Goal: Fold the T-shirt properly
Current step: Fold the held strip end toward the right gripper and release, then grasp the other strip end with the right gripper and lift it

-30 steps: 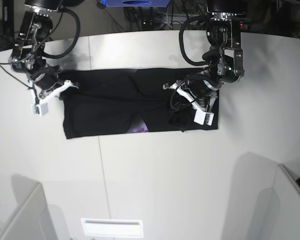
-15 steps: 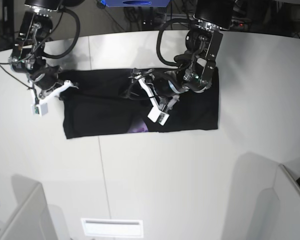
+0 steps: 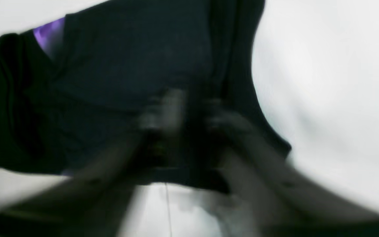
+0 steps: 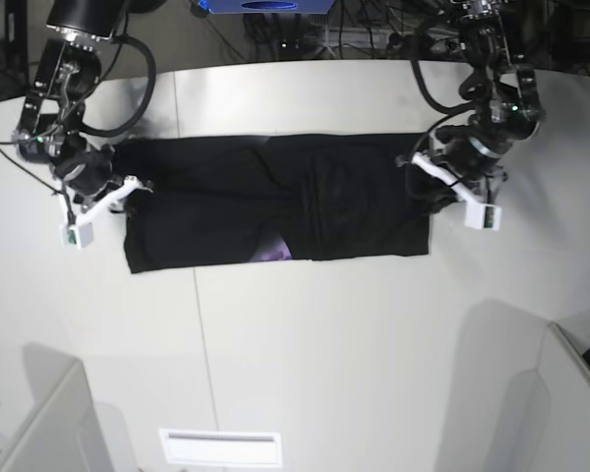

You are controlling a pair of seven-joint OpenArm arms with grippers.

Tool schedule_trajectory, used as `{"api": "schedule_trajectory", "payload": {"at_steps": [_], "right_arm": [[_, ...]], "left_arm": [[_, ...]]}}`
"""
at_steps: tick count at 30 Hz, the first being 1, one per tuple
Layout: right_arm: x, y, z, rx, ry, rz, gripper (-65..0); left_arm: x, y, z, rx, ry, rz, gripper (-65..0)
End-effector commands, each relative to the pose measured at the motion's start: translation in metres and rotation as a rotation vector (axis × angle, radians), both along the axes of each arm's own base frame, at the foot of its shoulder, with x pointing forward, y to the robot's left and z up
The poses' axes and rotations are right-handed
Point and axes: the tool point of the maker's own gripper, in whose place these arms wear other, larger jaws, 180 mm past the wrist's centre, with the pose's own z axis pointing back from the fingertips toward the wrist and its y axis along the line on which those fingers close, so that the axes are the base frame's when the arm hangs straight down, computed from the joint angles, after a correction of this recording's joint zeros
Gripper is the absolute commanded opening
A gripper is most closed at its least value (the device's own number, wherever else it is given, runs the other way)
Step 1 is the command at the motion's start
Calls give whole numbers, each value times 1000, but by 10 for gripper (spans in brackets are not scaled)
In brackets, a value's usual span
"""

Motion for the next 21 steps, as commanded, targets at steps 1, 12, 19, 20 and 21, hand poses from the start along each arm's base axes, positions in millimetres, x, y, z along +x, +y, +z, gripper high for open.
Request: {"api": "schedule_trajectory", "payload": {"at_steps": [1, 12, 19, 20, 21], "right_arm": [[14, -4, 13, -2, -43, 1, -309], [40, -46, -18, 49, 22, -10, -227], [37, -46, -42, 99, 94, -29, -225], [35, -45, -47, 105, 107, -30, -225], [33, -45, -50, 112, 118, -31, -225]], "left_arm": [[-1, 18, 9, 24, -31, 26, -650], [-43, 155, 35, 204, -41, 356, -650], [-50, 168, 19, 250, 20, 382, -650], [-51, 171, 15, 264, 31, 386, -650], [-49, 173, 14, 274, 34, 392, -650]]}}
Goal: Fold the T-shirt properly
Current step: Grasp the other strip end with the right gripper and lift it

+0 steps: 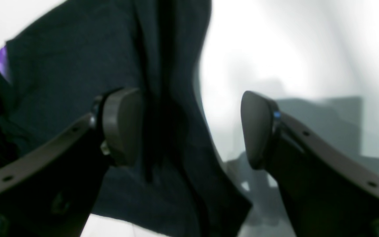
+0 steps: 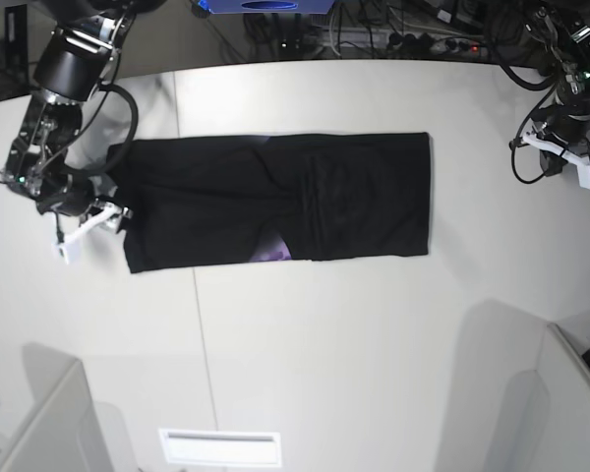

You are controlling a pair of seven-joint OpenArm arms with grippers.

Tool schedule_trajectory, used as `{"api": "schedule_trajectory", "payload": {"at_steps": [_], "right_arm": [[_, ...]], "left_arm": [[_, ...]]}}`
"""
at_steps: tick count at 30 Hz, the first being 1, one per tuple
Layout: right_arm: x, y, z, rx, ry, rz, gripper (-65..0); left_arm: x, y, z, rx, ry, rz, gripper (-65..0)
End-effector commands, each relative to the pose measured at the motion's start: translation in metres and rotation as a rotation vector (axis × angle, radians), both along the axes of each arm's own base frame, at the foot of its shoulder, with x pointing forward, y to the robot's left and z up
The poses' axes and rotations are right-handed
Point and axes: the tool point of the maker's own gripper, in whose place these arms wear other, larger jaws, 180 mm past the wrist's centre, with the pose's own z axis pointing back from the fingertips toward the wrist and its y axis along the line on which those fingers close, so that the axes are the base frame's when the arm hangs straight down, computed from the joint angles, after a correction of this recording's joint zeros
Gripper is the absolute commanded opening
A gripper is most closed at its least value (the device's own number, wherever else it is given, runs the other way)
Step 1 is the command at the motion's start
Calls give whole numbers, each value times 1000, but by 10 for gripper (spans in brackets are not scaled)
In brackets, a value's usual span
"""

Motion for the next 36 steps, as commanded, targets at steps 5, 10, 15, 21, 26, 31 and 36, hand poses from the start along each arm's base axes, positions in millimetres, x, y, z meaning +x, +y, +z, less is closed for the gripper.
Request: {"api": "schedule_trajectory", "payload": {"at_steps": [5, 10, 15, 21, 26, 31, 36], "right_arm": [[-6, 1, -3, -5, 20, 19, -225], [-20, 27, -17, -5, 64, 107, -230], [-26, 42, -22, 46, 67, 115, -231], [-28, 41, -23, 46, 74, 114, -254], [-27, 42, -24, 47, 75, 116, -491], [-18, 33, -17, 26, 57, 107, -650], [-4, 22, -2, -6, 16, 108, -650]], "left_arm": [[8, 7, 3, 6, -27, 11, -650], [19, -11, -6, -17, -17, -39, -650], [33, -33, -17, -59, -8, -94, -650], [52, -59, -40, -128, 23, -145, -650], [67, -76, -55, -173, 45, -178, -650], [75, -95, -73, -217, 88, -217, -650], [83, -127, -79, -228, 68, -298, -650]]}}
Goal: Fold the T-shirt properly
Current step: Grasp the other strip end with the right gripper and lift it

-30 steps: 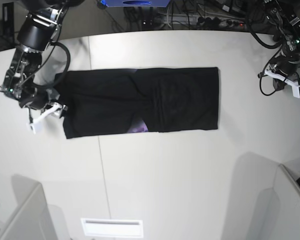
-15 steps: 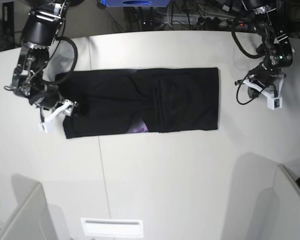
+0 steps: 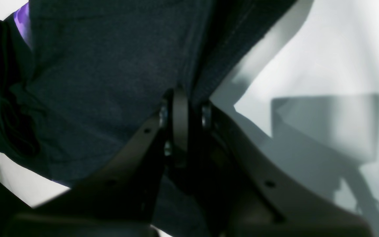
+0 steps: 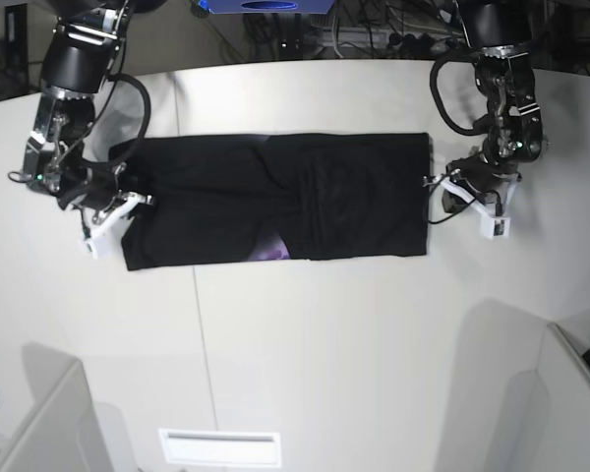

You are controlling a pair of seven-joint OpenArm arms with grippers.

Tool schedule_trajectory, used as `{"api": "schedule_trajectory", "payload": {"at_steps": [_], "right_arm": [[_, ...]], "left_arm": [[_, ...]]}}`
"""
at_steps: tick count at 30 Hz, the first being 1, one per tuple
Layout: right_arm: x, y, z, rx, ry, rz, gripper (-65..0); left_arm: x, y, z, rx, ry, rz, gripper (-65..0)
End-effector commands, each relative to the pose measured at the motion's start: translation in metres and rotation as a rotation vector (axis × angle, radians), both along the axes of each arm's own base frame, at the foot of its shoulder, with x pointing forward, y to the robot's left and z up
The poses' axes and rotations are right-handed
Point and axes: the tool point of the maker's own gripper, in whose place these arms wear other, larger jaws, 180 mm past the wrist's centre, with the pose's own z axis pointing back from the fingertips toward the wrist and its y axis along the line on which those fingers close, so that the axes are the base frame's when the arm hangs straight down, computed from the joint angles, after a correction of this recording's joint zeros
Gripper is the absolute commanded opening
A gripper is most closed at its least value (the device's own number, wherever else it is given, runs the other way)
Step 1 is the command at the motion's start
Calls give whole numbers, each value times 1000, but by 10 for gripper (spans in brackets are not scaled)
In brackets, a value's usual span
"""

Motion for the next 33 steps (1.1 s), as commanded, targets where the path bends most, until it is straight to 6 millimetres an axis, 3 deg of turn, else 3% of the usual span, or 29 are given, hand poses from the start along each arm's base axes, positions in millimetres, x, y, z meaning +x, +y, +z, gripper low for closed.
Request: {"api": "schedule_trajectory", "payload": {"at_steps": [1, 9, 15, 21, 29, 33], "right_arm": [[11, -15, 12, -52, -30, -10, -650], [20, -13, 52, -99, -132, -52, -650], [20, 15, 75, -126, -212, 41, -650], [13, 53, 96, -92, -291, 88, -650], [7, 84, 127, -56, -337, 127, -650], [5, 102, 128, -25, -338, 155, -650]], "left_arm": [[3, -6, 2, 1, -19, -18, -650], [5, -37, -12, -20, 4, -24, -650], [15, -54, -8, -54, -16, -26, -650], [15, -55, -4, -51, -26, -30, -650], [13, -55, -6, -52, -20, -30, -650], [8, -55, -9, -50, -7, -31, -650]]}}
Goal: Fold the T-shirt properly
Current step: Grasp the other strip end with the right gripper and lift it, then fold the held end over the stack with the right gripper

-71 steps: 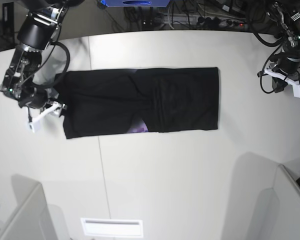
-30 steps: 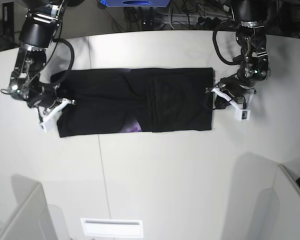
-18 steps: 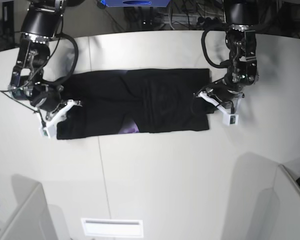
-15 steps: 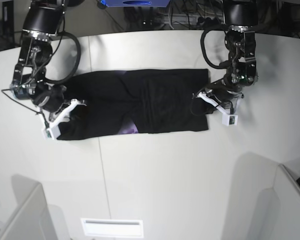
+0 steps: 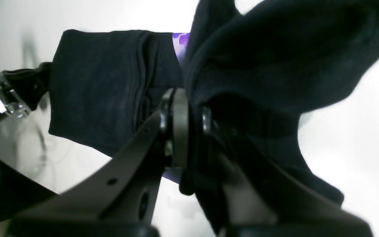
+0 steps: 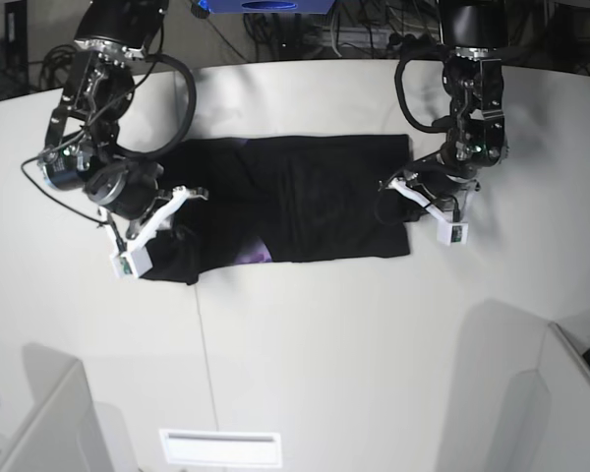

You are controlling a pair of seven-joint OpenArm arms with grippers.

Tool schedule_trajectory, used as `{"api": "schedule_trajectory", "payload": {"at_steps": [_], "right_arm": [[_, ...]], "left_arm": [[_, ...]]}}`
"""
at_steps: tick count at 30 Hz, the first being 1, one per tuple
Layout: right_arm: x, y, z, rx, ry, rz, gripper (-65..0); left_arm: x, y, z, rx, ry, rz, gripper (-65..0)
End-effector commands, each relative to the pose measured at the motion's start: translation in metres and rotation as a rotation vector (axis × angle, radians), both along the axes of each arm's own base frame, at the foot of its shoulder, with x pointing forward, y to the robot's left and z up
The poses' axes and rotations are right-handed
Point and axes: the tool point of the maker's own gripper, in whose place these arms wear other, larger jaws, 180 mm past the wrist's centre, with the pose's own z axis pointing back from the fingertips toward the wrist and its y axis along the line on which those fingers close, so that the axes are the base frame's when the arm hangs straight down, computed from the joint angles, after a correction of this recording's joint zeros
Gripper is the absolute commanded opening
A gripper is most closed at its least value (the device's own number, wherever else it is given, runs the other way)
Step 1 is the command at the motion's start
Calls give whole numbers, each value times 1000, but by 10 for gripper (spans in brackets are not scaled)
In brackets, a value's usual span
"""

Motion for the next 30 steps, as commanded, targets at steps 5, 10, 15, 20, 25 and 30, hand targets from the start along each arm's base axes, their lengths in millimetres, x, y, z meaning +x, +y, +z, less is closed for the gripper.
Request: {"api": "schedule_trajectory", "payload": {"at_steps": [5, 10, 15, 20, 25, 30], "right_arm": [[-3, 36, 10, 49, -40, 89, -650], [-8, 68, 18, 104, -65, 132, -650], [-11, 90, 25, 140, -75, 172, -650], [-10, 99, 28, 165, -79, 175, -650], [-9, 101, 30, 176, -82, 174, -650], [-5, 107, 38, 200, -117, 169, -650]], "left_arm": [[-17, 7, -8, 20, 44, 1, -650], [-29, 23, -13, 58, 70, -3, -650], [-34, 24, -16, 60, 81, -2, -650], [-32, 22, -15, 56, 77, -4, -650], [-32, 20, -15, 55, 76, -10, -650], [-32, 22, -15, 56, 75, -4, -650]]}}
